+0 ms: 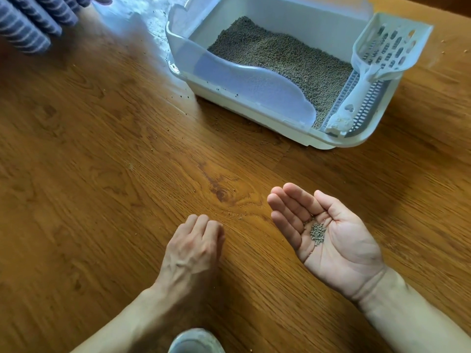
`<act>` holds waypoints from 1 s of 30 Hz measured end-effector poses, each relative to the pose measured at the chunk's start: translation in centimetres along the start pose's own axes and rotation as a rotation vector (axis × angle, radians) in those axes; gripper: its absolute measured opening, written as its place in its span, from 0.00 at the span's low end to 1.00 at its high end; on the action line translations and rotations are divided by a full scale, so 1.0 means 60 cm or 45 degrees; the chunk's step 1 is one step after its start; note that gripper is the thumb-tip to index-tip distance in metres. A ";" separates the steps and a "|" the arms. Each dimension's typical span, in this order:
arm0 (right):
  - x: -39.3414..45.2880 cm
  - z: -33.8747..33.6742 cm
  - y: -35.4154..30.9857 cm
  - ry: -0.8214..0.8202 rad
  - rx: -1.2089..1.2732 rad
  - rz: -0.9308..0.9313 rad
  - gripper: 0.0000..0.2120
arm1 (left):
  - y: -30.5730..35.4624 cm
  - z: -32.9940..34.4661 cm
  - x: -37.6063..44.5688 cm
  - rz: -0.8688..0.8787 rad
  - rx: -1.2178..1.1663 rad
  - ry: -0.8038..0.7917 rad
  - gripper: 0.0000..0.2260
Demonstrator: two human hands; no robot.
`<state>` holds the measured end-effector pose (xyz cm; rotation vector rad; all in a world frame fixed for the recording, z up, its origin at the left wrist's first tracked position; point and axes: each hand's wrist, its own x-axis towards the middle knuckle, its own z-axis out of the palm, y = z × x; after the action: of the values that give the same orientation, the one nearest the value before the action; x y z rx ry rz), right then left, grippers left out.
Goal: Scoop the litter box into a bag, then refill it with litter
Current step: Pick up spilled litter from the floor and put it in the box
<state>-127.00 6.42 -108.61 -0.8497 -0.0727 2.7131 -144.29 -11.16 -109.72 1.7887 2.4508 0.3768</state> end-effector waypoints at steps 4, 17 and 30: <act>0.003 0.011 0.009 0.013 0.053 -0.012 0.23 | 0.092 -0.070 0.057 0.101 -0.306 0.255 0.09; -0.003 0.027 -0.032 -0.032 -0.042 -0.086 0.26 | 0.076 -0.116 0.116 0.087 -0.373 0.423 0.05; 0.040 0.044 -0.053 -0.146 -0.147 -0.009 0.30 | -0.054 0.003 0.080 -0.004 -0.134 -0.098 0.08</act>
<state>-129.49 10.28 -107.31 -0.7221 -0.2582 2.7710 -148.75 -7.54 -110.29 1.7241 2.3362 0.4198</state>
